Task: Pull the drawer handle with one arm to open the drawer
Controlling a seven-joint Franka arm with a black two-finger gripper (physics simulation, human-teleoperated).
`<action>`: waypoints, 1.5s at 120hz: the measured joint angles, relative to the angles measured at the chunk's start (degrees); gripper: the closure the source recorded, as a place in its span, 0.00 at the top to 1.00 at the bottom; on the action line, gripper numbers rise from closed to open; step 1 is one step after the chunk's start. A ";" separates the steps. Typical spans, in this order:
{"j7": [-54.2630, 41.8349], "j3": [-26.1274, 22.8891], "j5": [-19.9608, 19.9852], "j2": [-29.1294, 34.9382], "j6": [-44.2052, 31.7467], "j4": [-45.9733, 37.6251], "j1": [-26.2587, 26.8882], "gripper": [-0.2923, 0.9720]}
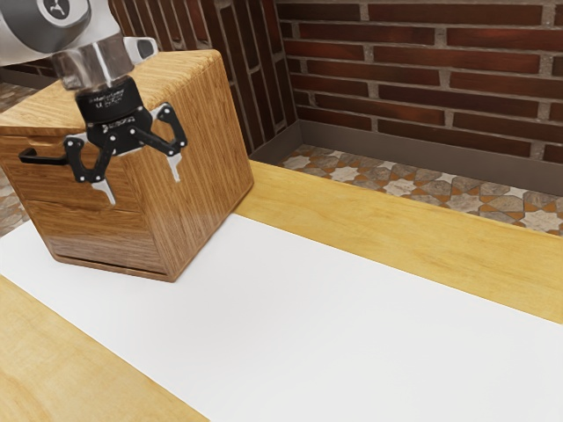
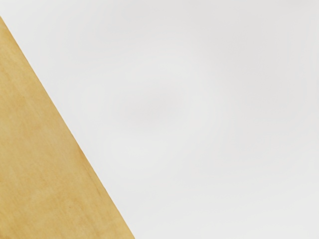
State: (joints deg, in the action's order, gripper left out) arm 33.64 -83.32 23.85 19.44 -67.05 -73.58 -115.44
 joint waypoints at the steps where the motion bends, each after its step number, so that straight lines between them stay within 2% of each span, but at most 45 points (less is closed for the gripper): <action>1: 0.36 0.00 0.03 0.00 -0.25 0.00 0.00 0.75; 27: 8.15 1.30 0.28 0.02 -4.05 0.59 0.44 0.75; 40: 11.50 3.17 -3.96 -0.20 -2.68 11.97 1.04 0.75; 50: 13.95 3.28 -5.78 -0.60 -4.02 14.60 0.45 0.75; 56: 15.24 3.29 -6.16 -1.30 -5.76 14.07 -1.36 0.75; 74: 17.96 2.82 -4.70 -1.46 -12.05 11.52 -12.24 0.75; 84: 18.68 3.25 -3.71 -0.65 -15.92 8.40 -14.43 0.75; 96: 19.10 9.77 1.62 5.36 -21.36 3.41 -15.11 0.73; 111: 19.47 20.80 13.12 16.32 -26.42 -5.45 -15.47 0.72; 123: 19.07 24.94 22.12 19.84 -28.38 -12.10 -15.99 0.72; 132: 18.44 26.69 26.90 21.01 -28.75 -14.88 -16.21 0.72; 166: 14.63 29.23 37.84 23.75 -28.36 -23.65 -13.70 0.68; 180: 11.64 31.03 38.70 18.72 -28.26 -23.83 -10.99 0.67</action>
State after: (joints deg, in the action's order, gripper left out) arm 45.28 -52.29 62.55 38.16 -95.31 -97.40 -126.42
